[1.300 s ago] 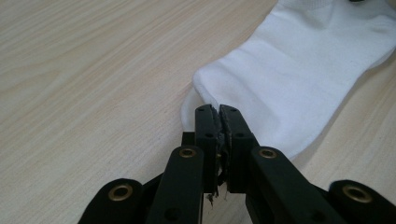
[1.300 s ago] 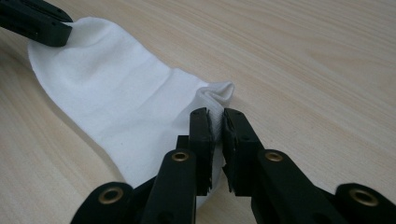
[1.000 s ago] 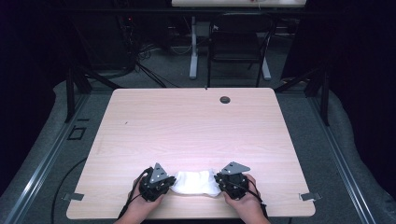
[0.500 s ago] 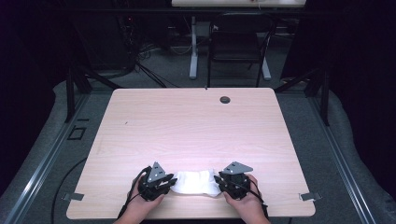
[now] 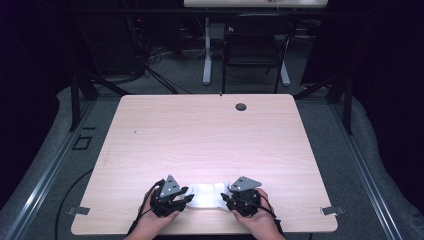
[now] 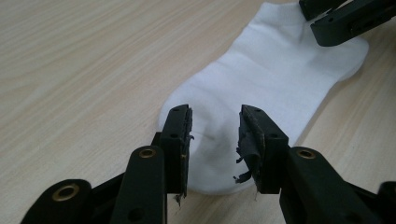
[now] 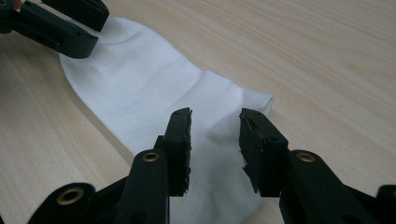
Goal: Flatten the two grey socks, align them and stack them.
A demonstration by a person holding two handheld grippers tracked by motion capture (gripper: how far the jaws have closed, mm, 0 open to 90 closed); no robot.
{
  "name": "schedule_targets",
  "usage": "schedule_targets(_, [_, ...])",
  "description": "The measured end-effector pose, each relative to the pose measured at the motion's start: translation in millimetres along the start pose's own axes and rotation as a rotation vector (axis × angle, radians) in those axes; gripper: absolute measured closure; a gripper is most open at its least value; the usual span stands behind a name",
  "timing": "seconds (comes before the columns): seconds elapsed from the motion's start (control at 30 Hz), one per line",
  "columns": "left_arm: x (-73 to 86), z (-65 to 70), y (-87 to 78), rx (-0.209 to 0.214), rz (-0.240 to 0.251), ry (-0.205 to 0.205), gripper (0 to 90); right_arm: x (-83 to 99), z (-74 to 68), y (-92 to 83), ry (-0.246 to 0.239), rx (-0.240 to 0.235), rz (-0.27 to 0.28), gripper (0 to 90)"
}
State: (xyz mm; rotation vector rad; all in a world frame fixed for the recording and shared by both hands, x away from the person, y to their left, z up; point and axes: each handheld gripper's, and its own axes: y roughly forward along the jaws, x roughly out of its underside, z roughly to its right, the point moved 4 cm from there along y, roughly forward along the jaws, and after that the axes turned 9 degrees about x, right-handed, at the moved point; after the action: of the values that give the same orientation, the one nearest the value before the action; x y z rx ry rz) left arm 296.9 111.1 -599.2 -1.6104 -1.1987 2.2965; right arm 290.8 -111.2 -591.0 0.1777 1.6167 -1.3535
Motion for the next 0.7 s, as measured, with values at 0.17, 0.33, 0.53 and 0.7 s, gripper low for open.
schedule_targets(0.17, [4.3,-0.4,4.7,0.003,-0.022,-0.003,62.9,5.5,2.1,1.6,0.003,0.002,-0.033,60.3])
schedule_targets(0.33, [5.2,-0.8,5.1,0.008,-0.023,-0.003,62.5,8.0,3.4,5.0,0.009,0.007,-0.037,59.6])
schedule_targets(0.53, [6.1,-1.5,6.0,0.004,-0.019,-0.006,62.2,9.7,4.3,6.4,0.020,0.003,-0.051,60.0])
schedule_targets(0.7, [5.3,-4.9,6.8,0.000,-0.011,-0.013,62.2,8.6,5.8,9.4,0.035,0.005,-0.038,60.6])
